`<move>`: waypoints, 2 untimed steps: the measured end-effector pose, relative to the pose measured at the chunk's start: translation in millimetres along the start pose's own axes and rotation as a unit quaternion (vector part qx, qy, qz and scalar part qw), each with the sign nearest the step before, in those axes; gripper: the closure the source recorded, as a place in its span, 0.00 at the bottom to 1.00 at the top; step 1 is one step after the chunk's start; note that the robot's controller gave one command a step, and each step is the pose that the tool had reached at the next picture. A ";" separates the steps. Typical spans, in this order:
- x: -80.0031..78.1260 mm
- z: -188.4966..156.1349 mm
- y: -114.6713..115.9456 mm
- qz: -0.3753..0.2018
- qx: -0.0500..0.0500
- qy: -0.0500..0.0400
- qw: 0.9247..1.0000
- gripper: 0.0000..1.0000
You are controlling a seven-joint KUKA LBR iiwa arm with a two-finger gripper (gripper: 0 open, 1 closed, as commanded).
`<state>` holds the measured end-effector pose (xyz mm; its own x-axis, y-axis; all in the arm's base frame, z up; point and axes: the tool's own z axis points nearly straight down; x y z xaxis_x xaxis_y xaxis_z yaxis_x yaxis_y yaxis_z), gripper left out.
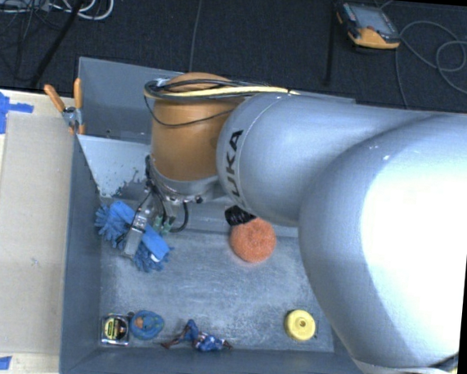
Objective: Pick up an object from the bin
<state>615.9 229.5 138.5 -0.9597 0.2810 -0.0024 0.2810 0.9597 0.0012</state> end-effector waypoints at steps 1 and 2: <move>2.3 73.9 1.4 0.011 0.003 0.005 1.000 0.00; 3.1 69.2 11.5 0.089 0.001 0.002 0.996 1.00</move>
Offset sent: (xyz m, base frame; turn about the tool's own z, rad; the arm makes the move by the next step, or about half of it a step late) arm 0.0007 0.0120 -0.0685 0.1784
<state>616.4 241.4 69.3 -0.8946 0.4468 0.0012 0.4468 0.8946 -0.0007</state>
